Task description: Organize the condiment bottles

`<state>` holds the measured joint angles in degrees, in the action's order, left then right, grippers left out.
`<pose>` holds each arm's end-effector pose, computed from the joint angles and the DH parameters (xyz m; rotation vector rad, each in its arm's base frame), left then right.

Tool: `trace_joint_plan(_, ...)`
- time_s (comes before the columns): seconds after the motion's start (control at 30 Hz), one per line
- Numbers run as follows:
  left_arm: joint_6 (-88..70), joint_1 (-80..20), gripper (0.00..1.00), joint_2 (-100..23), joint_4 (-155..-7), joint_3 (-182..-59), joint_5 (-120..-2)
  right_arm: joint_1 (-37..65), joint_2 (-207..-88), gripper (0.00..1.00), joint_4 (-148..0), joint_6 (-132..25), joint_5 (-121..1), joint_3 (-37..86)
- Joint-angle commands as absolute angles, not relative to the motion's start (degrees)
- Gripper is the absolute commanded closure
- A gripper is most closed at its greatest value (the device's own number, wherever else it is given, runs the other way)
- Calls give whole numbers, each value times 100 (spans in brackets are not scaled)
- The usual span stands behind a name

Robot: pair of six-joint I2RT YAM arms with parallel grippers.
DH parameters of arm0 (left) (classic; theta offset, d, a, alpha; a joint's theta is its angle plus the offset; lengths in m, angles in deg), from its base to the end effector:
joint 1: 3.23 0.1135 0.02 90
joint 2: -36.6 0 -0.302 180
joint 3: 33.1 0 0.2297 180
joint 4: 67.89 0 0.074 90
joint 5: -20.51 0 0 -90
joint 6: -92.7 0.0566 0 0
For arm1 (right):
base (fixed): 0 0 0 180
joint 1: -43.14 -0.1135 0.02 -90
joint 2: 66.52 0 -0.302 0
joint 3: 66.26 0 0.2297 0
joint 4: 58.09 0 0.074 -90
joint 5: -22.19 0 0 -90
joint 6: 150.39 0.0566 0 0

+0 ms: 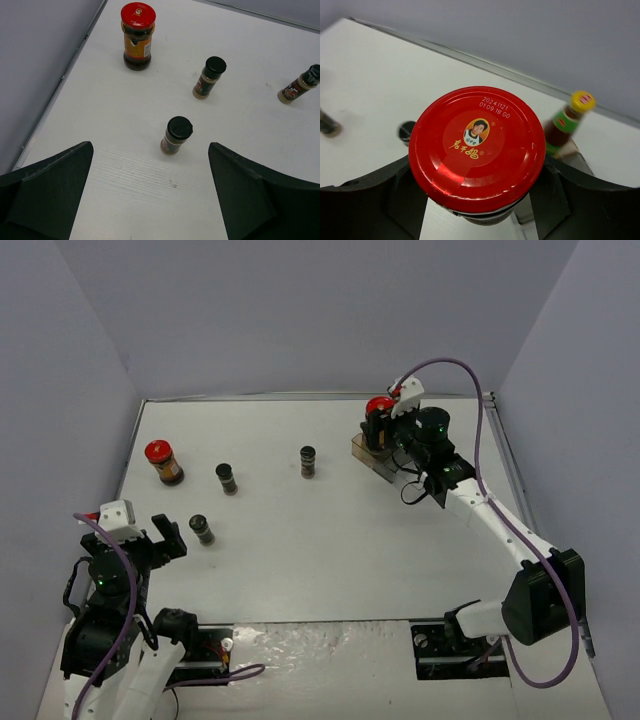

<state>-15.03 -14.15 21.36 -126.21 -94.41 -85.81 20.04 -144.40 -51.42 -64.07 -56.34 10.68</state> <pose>0.0161 0.0131 0.3311 -0.3086 1.7501 -0.1069 0.2854 0.1340 0.4179 -0.5018 1.3996 0.4218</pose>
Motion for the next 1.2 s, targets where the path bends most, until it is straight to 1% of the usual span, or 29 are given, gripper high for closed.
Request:
trace_joint_plan(0.0, -1558, -1420, 3, 2077, -12294, -9527, -8558, 2743, -14038, 100, -4233, -6161, -5985, 953)
trace_joint_plan(0.13, -1559, -1422, 3, 2096, -12295, -9527, -8560, 3179, -14374, 100, -3892, -6125, -5994, 858)
trace_joint_plan(0.37, -1566, -1422, 3, 2070, -12320, -9543, -8575, 3607, -15355, 100, -3209, -6047, -6059, 1235)
trace_joint_plan(0.53, -1566, -1422, 3, 2049, -12320, -9534, -8584, 3667, -15901, 100, -2860, -6039, -6038, 1462)
trace_joint_plan(0.77, -1566, -1422, 3, 1931, -12303, -9529, -8575, 3816, -16454, 100, -2245, -5792, -6010, 1454)
trace_joint_plan(1.17, -1566, -1422, 3, 1859, -12286, -9527, -8492, 3927, -17250, 100, -1792, -5802, -5876, 1672)
